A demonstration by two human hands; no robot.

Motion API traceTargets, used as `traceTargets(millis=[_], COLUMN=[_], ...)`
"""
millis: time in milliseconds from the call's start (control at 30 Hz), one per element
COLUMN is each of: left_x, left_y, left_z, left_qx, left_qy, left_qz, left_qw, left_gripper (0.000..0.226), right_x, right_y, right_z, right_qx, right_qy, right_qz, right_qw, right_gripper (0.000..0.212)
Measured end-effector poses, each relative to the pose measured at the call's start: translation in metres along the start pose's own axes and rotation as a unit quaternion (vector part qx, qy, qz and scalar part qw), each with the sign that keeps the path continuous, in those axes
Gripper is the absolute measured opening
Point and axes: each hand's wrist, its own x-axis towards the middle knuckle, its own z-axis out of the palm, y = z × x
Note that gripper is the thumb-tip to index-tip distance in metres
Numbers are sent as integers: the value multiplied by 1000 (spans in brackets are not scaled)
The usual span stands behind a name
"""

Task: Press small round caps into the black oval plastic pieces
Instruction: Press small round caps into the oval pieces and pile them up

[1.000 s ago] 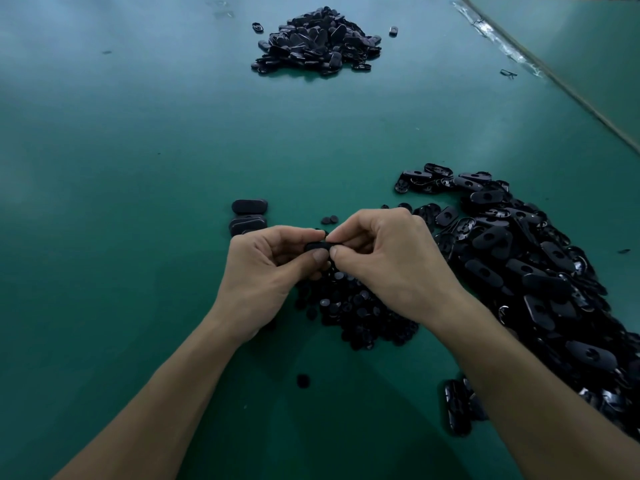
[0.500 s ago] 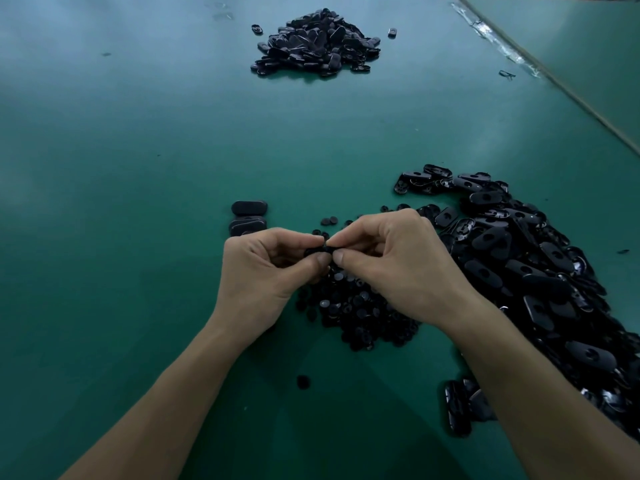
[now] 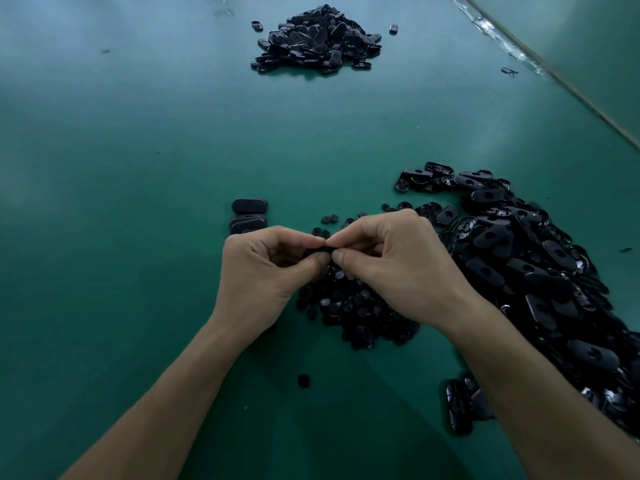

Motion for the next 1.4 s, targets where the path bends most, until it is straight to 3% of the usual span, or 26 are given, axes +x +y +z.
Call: traceTargets(millis=[133, 233, 333, 400, 467, 700, 900, 1067, 1233, 1400], left_x=[-2, 1, 8, 12, 14, 14, 15, 16, 12, 8], left_y=[-2, -4, -6, -8, -9, -12, -14, -14, -12, -11], left_z=[1, -6, -18, -24, -28, -31, -32, -32, -25, -21], left_qx=[41, 116, 214, 265, 304, 397, 397, 354, 328, 338], left_qy=[37, 99, 137, 150, 157, 171, 182, 182, 124, 82], left_qz=[38, 66, 88, 90, 83, 19, -7, 30, 101, 134], left_qw=[998, 986, 963, 948, 936, 902, 900, 917, 931, 928], left_gripper=[24, 27, 28, 27, 23, 20, 24, 14, 9, 14], right_x=[8, 20, 30, 32, 33, 30, 32, 31, 30, 33], right_y=[3, 19, 48, 61, 68, 68, 66, 67, 65, 62], right_z=[-6, -17, -34, -41, -43, -36, -33, -35, -35, -34], right_qx=[-30, -142, -308, -361, -365, -353, -365, -358, -358, -298], right_qy=[-10, 21, 41, 34, 29, 110, 82, 101, 120, 132], right_qz=[0, 15, 111, 174, 192, 131, 97, 89, 60, 71], right_qw=[1000, 990, 944, 915, 911, 920, 922, 924, 924, 943], right_gripper=[17, 28, 44, 47, 45, 43, 32, 27, 23, 32])
